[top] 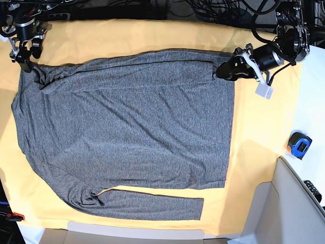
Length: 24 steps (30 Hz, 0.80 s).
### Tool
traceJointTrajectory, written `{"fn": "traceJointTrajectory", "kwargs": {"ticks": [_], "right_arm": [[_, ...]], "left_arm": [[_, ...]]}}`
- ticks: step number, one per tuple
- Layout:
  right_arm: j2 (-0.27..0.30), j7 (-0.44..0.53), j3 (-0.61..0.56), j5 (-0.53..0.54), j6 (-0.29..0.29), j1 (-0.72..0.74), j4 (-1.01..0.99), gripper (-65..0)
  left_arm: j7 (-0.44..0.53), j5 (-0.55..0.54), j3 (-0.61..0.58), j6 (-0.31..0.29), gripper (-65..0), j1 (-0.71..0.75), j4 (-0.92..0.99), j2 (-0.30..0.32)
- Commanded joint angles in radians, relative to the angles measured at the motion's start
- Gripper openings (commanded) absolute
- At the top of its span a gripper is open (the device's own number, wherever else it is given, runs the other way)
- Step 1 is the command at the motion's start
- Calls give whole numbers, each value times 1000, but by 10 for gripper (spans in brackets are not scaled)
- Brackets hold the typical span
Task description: Fold the T-shirt properly
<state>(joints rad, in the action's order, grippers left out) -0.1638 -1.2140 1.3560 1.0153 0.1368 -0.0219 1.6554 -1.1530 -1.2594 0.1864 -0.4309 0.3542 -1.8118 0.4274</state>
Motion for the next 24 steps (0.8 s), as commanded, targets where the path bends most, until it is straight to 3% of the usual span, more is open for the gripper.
{"fn": "traceJointTrajectory", "kwargs": {"ticks": [1,8,24], "right_arm": [[7,-10,3,-80,31,-10,10,-262],[7,-8,17,-191,34,4,13,-262],[7,-8,59,-402,34,188,-59,-262]], "left_arm": [[8,-23,6,-4,-452,-5,-19,14],[8,-23,6,-4,-452,-5,-19,18],[8,-24,6,19,-452,9,-19,38]]}}
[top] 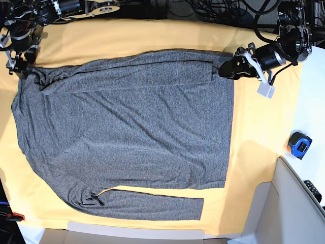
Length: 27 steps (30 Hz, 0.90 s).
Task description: Fold the T-shirt properly
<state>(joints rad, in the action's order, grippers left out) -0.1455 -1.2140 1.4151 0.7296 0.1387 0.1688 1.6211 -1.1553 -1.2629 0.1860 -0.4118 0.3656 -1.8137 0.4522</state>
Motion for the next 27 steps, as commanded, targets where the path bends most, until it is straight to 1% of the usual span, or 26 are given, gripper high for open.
{"fn": "traceJointTrajectory", "kwargs": {"ticks": [1,5,11,13,15,18,25,27], "right_arm": [[-12,-7,0,-123,32,5,-40,-262],[-12,23,-7,-127,32,18,-94,-262],[-12,26,-12,-121,28,27,-118,-263],[-12,24,-43,-120,26,27,-114,-263],[-12,23,-63,-97,26,22,-112,-263],[-12,23,-72,-75,26,-5,-112,-263],[-12,21,-87,-71,28,-104,-112,-263],[-12,21,-87,-41,29,-136,-112,-263]], "left_arm": [[10,-21,7,0,-452,-3,-18,13],[10,-21,7,0,-452,-3,-18,13],[10,-21,7,0,-452,-3,-18,13],[10,-21,7,0,-452,-3,-18,13],[10,-21,8,0,-452,-3,-18,13],[10,-19,8,0,-452,-3,-18,13],[10,-19,8,0,-452,-3,-18,13],[10,-19,8,0,-452,-1,-18,13]]}}
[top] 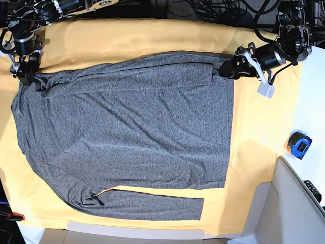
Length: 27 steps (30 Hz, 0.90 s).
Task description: Fold the T-shirt properly
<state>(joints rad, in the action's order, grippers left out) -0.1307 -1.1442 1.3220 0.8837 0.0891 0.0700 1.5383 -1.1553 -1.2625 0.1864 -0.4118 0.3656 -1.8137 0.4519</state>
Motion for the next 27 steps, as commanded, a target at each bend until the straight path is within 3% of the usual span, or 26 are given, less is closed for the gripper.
{"fn": "traceJointTrajectory", "kwargs": {"ticks": [1,14,27], "right_arm": [[-26,-49,6,-174,79,-55,-29,-263],[-26,-93,11,7,80,-204,4,-263],[-26,-93,8,38,79,-111,268,-263]], "left_arm": [[10,-19,8,0,-452,-1,-18,14],[10,-19,8,0,-452,13,-18,14],[10,-19,8,0,-452,14,-18,14]]}}
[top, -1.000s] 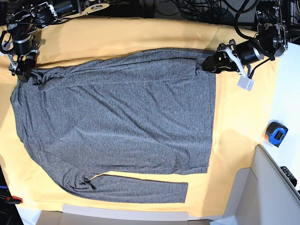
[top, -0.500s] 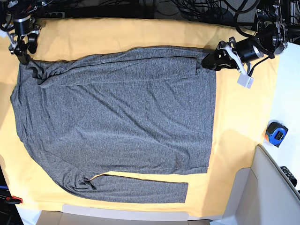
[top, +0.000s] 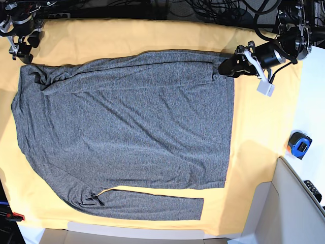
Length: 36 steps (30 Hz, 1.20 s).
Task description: Fold the T-shirt properly
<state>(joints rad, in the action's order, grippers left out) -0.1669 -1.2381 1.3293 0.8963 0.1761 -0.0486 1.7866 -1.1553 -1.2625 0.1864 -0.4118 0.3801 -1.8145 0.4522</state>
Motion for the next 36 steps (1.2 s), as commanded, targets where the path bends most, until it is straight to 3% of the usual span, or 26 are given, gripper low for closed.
{"fn": "traceJointTrajectory", "kwargs": {"ticks": [1,4,8,17,25,30,36], "right_arm": [[10,-2,0,27,-13,22,20,-263],[10,-4,0,48,-26,51,20,-264],[10,-2,-30,114,-122,56,22,-264],[10,2,-64,31,-122,80,-64,-263],[10,2,-63,28,-120,74,-132,-263],[10,1,-40,40,-120,59,-127,-263],[10,-2,-20,134,-122,-1,-127,-264]], "left_arm": [[10,-19,8,0,-452,0,-17,13],[10,-19,8,0,-452,12,-17,13],[10,-19,8,0,-452,12,-17,13],[13,-19,8,1,-452,12,-17,13],[16,-19,8,1,-452,12,-17,12],[18,-19,8,1,-452,12,-17,12],[18,-19,8,1,-452,12,-17,12]]}}
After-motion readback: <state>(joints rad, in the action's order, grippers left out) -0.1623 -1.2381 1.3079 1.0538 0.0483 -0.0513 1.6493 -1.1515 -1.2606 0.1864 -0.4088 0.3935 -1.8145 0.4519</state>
